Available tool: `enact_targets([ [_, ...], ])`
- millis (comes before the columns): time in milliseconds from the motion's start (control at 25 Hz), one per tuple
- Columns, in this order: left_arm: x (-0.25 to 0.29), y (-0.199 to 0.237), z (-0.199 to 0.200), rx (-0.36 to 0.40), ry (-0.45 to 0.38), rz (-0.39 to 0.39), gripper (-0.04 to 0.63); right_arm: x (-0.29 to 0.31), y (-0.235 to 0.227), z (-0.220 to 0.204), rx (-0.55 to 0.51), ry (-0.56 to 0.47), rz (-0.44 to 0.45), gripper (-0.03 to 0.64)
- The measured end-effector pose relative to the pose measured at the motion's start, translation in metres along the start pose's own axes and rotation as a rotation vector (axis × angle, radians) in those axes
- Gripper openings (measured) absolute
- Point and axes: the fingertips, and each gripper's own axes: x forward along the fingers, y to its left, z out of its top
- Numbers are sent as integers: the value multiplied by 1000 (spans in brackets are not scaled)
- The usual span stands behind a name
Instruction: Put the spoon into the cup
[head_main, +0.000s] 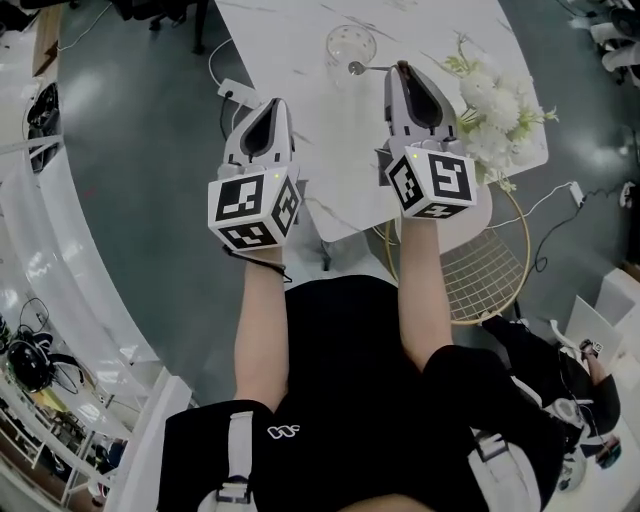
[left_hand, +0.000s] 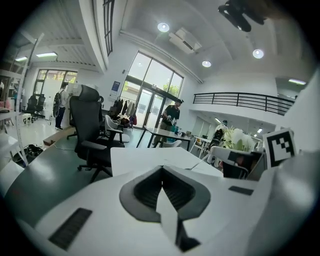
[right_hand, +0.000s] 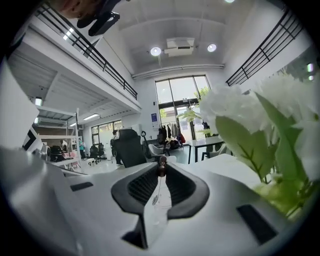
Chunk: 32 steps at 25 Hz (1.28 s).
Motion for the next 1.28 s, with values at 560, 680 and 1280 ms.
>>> enact_targets([
  [560,65,2,-6,13,97,-80,15,53,-34,-29,22,71,-81,54],
  [680,71,-1,-2,17,106,-99,15,59,-35,-33,27,100,-79,54],
  [1280,90,0,2,24,147,-132,15,81,-30,-70,32,233,-35,54],
])
